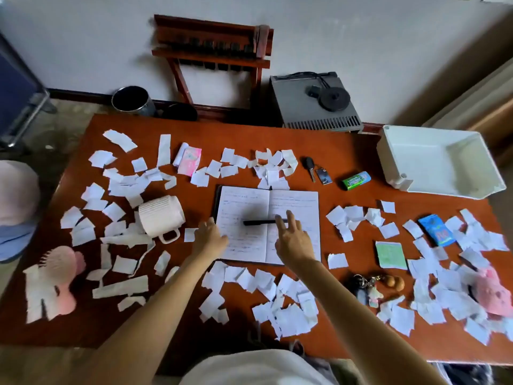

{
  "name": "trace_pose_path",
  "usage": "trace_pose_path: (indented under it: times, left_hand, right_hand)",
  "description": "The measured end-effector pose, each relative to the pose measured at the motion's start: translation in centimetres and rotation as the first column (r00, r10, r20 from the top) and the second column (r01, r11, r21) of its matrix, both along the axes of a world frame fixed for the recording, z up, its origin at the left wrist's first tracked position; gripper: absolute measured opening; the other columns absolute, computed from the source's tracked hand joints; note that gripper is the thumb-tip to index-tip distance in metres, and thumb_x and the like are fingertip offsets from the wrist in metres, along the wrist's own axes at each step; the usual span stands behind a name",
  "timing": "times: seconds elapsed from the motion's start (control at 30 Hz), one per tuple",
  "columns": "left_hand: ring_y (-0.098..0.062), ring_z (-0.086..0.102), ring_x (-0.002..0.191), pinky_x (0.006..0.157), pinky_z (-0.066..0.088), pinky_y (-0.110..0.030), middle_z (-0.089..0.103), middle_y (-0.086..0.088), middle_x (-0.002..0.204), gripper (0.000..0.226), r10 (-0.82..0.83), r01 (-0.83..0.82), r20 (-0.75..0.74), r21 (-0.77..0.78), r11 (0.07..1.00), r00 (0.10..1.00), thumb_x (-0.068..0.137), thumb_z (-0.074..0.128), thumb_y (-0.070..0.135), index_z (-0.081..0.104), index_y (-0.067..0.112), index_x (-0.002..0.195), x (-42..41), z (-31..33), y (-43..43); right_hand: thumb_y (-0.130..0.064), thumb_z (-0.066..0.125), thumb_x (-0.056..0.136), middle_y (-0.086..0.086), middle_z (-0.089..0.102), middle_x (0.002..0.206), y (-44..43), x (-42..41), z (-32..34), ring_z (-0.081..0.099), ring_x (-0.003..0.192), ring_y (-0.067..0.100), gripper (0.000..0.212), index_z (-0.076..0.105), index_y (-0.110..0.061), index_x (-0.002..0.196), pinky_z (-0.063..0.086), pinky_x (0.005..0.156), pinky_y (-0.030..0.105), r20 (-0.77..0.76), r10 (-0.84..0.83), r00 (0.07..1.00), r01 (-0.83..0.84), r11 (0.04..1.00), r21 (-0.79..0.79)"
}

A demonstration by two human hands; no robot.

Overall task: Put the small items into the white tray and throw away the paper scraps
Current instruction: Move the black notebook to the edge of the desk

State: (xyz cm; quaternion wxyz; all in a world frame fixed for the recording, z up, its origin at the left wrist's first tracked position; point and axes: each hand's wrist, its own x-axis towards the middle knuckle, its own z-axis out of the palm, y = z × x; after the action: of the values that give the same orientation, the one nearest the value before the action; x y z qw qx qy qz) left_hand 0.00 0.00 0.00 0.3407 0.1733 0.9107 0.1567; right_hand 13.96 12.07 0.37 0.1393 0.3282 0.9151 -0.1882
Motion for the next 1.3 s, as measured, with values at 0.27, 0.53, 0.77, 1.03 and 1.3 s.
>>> trace_pose_path:
  times: [0.27,0.53,0.77,1.03,1.3]
  left_hand:
    - [-0.035,0.045,0.125,0.100,0.046,-0.044,0.041,-0.019,0.137,0.058,0.258,-0.260,0.064,0.025,0.965,0.964,0.086,0.060,0.019,0.032,0.003,0.135,-2.5,-1.2,2.1]
    - [-0.025,0.060,0.083,0.049,0.034,-0.015,0.064,-0.019,0.099,0.023,0.182,-0.180,0.011,0.215,0.960,0.983,0.084,0.063,0.023,0.052,0.004,0.078,-3.1,-0.8,1.7]
    - [-0.013,0.051,0.071,0.039,0.038,-0.009,0.065,-0.020,0.095,0.021,0.074,-0.024,-0.140,0.326,0.945,0.987,0.086,0.061,0.012,0.046,0.002,0.075,-1.6,3.8,2.9]
    - [-0.014,0.047,0.059,0.045,0.028,-0.013,0.045,0.004,0.060,0.020,-0.008,0.083,-0.189,0.394,0.915,0.982,0.085,0.061,0.014,0.048,0.004,0.074,0.6,5.9,4.9]
    - [-0.027,0.064,0.094,0.070,0.056,-0.033,0.063,-0.010,0.104,0.037,-0.192,0.220,-0.167,0.168,0.961,0.967,0.086,0.056,0.039,0.050,0.008,0.105,6.1,5.6,11.2]
  right_hand:
    - [-0.011,0.045,0.095,0.012,0.039,0.134,2.3,-0.7,-1.7,0.051,0.109,0.022,0.044,0.031,-0.011,0.137,0.047,0.092,0.027,0.055,-0.001,0.998,-0.002,0.998,0.055]
    - [-0.012,0.046,0.095,0.012,0.046,0.129,2.2,-0.4,-2.2,0.057,0.100,0.022,0.041,0.036,-0.008,0.135,0.050,0.083,0.024,0.016,-0.020,1.000,0.020,0.999,0.036]
    - [-0.024,0.050,0.095,0.005,0.057,0.081,0.8,-1.0,-2.5,0.044,0.053,0.006,0.018,0.053,-0.013,0.081,0.035,0.048,0.013,-0.085,-0.262,0.961,0.234,0.940,-0.248]
    - [-0.017,0.048,0.093,0.008,0.061,0.103,1.2,0.2,-1.6,0.061,0.095,0.026,0.024,0.056,-0.010,0.115,0.048,0.076,0.024,-0.040,-0.325,0.945,0.286,0.879,-0.381]
    - [-0.004,0.043,0.094,0.016,0.065,0.118,5.5,7.3,-1.5,0.063,0.088,0.023,0.028,0.061,0.001,0.115,0.047,0.064,0.010,-0.117,-0.639,0.760,0.562,0.737,-0.376]
